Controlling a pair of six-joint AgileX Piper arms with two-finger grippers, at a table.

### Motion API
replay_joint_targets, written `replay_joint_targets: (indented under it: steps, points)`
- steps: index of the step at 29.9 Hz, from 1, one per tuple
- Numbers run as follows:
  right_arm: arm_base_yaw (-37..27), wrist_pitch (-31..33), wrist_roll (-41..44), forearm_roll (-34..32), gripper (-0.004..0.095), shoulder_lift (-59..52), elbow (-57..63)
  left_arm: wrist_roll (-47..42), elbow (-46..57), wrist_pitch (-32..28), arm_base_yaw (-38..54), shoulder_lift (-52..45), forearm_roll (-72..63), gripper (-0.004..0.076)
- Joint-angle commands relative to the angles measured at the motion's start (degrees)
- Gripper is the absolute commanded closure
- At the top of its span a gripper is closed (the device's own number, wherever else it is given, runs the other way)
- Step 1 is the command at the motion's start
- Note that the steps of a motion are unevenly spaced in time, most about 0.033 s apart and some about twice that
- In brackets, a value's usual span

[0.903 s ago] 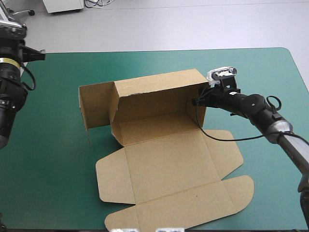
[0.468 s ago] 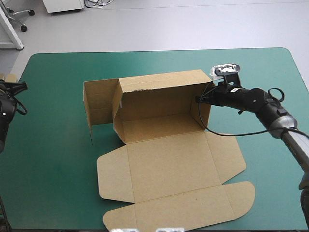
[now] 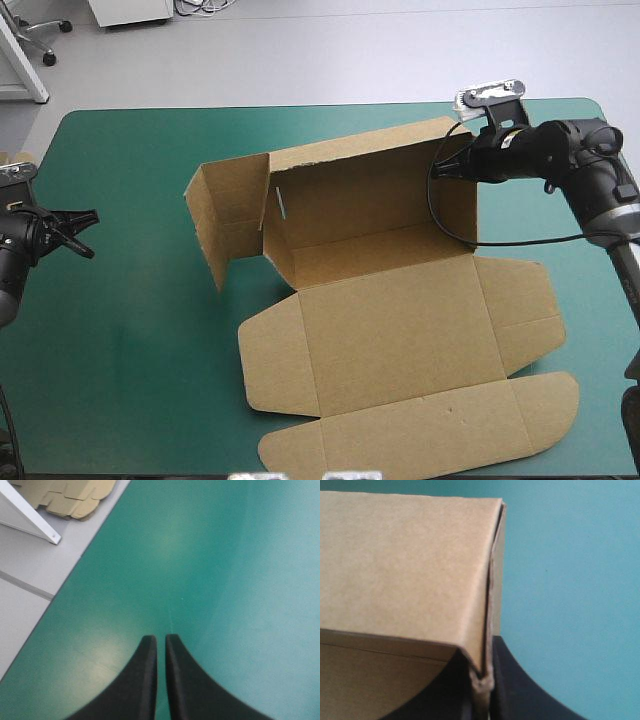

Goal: Fold the box

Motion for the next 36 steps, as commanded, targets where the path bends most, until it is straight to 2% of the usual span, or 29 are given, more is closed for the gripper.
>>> replay_joint_targets:
  steps: [1, 5, 11, 15, 20, 23, 27, 30, 32, 36]
  points:
    - [-0.51, 3.18, 2.45, -3.7, 0.094, -0.5, -6.26, 4.74, -1.46, -1.26, -0.04, -1.43, -4.43, 0.0687]
    - [-0.51, 10.63, 3.03, -5.38, 0.0941, 3.43, -9.24, 6.53, -1.46, 0.51, -0.04, -1.43, -5.2, 0.0687]
    - [-0.51, 17.78, 3.03, -5.12, 0.0941, 11.03, -11.33, 6.9, -1.46, 2.18, -0.04, -1.43, -6.08, 0.0687]
    - [-0.51, 18.57, 3.26, -3.21, 0.0941, 14.47, -12.21, 9.55, -1.46, 2.4, -0.04, -1.43, -8.09, 0.0687]
    - [-0.51, 15.1, 3.4, -2.11, 0.0931, 15.27, -12.47, 9.55, -1.46, 2.4, -0.04, -1.43, -8.09, 0.0687]
    - [-0.51, 12.96, 3.4, -1.88, 0.0838, 15.04, -12.61, 9.55, -1.46, 2.4, -0.04, -1.43, -8.09, 0.0687]
    - [-0.51, 11.76, 3.4, -1.17, 0.0576, 15.04, -13.51, 9.55, -1.46, 2.4, -0.04, -1.43, -8.09, 0.0687]
    - [-0.51, 10.92, 3.4, -0.69, 0.0433, 15.04, -14.34, 10.24, -1.46, 2.4, -0.04, -1.43, -8.09, 0.0687]
    - [-0.51, 10.79, 3.4, -0.72, 0.0402, 15.04, -15.22, 10.52, -1.46, 2.4, -0.04, -1.43, -8.09, 0.0687]
    - [-0.51, 11.47, 3.4, -0.83, 0.04, 15.04, -17.85, 10.8, -1.46, 2.4, -0.04, -1.43, -8.21, 0.0687]
